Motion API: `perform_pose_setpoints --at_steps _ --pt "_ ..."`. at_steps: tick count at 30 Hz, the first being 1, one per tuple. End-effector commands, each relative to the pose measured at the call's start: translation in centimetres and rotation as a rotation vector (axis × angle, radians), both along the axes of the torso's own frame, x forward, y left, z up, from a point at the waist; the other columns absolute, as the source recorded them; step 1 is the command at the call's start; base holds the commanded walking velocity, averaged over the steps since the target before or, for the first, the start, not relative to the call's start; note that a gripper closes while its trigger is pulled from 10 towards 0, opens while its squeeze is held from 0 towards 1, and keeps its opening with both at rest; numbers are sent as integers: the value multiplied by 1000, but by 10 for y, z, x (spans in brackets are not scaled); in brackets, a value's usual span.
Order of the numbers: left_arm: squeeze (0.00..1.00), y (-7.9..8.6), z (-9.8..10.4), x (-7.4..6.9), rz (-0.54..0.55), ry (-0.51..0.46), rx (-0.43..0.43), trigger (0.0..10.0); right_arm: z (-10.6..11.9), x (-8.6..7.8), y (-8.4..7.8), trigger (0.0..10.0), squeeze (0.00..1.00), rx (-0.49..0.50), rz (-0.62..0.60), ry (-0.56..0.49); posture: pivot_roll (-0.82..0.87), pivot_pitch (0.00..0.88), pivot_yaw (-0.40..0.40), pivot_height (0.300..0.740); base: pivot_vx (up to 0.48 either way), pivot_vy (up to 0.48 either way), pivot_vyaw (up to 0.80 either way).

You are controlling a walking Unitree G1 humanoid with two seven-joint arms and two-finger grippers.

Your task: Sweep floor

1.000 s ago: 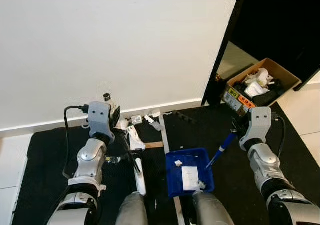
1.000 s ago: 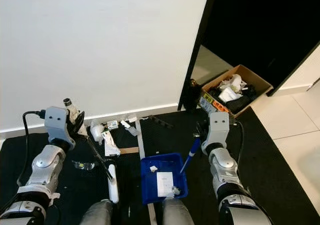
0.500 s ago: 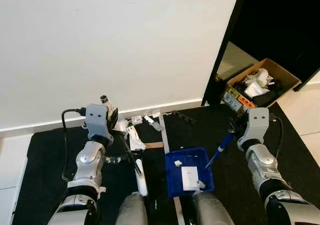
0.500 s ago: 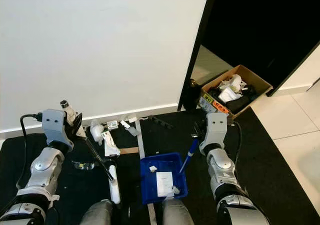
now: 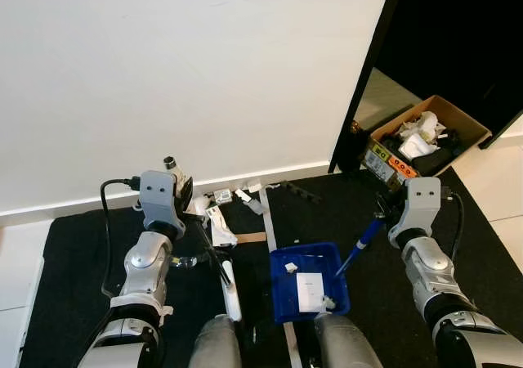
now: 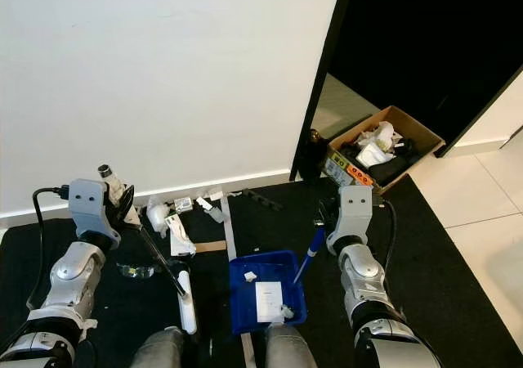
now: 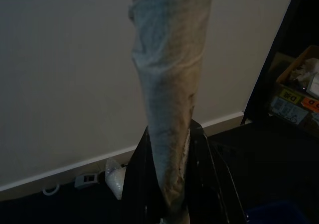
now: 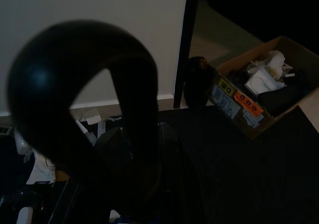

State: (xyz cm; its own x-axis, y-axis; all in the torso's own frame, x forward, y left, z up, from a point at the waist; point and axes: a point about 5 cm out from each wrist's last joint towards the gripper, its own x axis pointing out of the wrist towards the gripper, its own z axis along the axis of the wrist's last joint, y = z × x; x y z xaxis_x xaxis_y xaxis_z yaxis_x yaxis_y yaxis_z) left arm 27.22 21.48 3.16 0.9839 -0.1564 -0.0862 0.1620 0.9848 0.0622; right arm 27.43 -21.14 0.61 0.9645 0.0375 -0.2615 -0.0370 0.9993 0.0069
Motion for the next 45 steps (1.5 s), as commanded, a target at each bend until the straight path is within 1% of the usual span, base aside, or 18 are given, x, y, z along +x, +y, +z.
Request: perform_pose_setpoints --at_steps 1,16,20,28,32,38,45 --pt "0 -3 -6 -4 10 16 -34 10000 -3 -4 -2 10000 0 27 -31 -2 45 1 -12 740 0 0 0" --pt "0 -4 -6 -5 12 13 -39 10000 -2 -2 -4 10000 0 24 -33 2 47 10 -18 740 0 0 0" --pt "0 -5 -7 -4 7 14 -42 10000 -1 -2 -5 10000 0 23 -34 4 47 0 -10 740 0 0 0" --pt "0 -1 -3 -1 12 10 -38 10000 0 1 -4 10000 0 29 -40 0 52 0 -8 740 0 0 0" --pt "0 1 -4 -2 12 17 -37 10000 0 -1 -7 10000 0 30 -46 2 51 0 -14 740 0 0 0" --pt "0 1 -5 -3 26 17 -49 10000 -1 -2 -9 10000 0 30 -51 4 52 2 -15 740 0 0 0" --pt "0 2 -7 -6 20 25 -43 10000 -1 -2 -9 10000 0 34 -56 7 50 4 -11 740 0 0 0"
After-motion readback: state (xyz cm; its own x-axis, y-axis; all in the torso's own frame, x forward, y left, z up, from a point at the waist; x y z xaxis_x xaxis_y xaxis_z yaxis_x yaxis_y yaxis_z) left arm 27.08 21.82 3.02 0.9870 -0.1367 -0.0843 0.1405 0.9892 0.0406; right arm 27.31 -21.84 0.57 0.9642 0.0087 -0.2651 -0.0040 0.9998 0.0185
